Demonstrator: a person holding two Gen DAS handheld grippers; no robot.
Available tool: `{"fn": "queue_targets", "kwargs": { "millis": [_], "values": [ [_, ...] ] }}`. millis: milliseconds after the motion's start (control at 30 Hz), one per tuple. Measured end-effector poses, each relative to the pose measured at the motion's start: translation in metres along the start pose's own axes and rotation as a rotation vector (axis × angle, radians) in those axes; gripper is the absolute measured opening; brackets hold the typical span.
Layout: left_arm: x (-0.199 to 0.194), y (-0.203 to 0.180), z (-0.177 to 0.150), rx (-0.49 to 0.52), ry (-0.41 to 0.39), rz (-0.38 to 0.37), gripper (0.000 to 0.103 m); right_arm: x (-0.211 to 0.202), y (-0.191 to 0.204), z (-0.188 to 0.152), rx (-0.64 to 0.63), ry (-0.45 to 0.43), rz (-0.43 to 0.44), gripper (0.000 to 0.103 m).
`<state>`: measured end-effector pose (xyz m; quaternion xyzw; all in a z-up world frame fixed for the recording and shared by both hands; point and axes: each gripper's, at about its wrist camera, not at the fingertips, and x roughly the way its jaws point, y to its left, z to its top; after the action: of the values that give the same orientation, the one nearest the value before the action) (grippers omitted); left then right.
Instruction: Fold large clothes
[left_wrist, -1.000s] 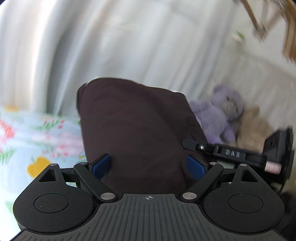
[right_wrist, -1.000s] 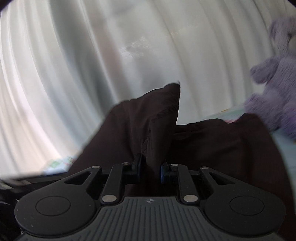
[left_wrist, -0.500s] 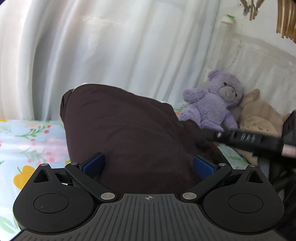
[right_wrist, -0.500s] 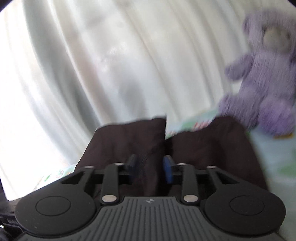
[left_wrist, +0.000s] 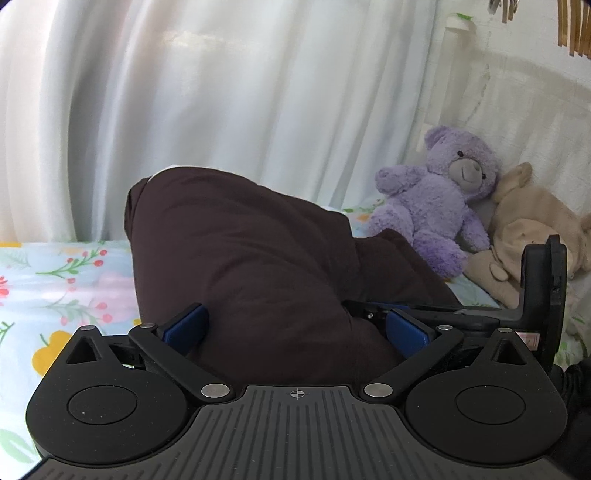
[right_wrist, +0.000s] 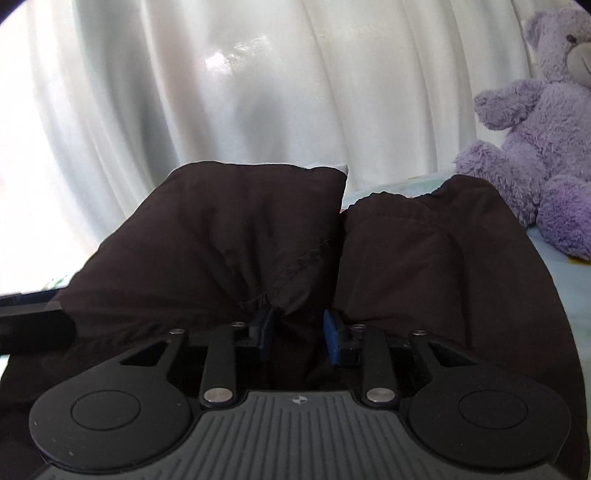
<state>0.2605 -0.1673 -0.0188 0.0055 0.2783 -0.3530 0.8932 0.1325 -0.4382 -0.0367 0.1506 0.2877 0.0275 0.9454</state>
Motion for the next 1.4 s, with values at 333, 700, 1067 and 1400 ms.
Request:
{"fn": "queue_targets", "kwargs": {
  "millis": [333, 700, 1067, 1400],
  "values": [
    [0.005, 0.044, 0.035, -0.247, -0.092, 0.032, 0.103, 0.008, -0.003, -0.015, -0.012, -0.019, -0.001, 0.027],
    [0.031, 0.038, 0.009, -0.153, -0.038, 0.063, 0.103, -0.015, -0.081, 0.016, 0.422, 0.061, 0.184, 0.088],
    [0.031, 0.032, 0.015, -0.149, -0.034, 0.080, 0.103, -0.003, 0.023, 0.058, -0.094, -0.033, 0.044, 0.022],
    [0.034, -0.011, 0.036, -0.072, -0.048, -0.169, 0.103, -0.031, -0.004, 0.055, -0.204, -0.120, -0.158, 0.016]
  ]
}}
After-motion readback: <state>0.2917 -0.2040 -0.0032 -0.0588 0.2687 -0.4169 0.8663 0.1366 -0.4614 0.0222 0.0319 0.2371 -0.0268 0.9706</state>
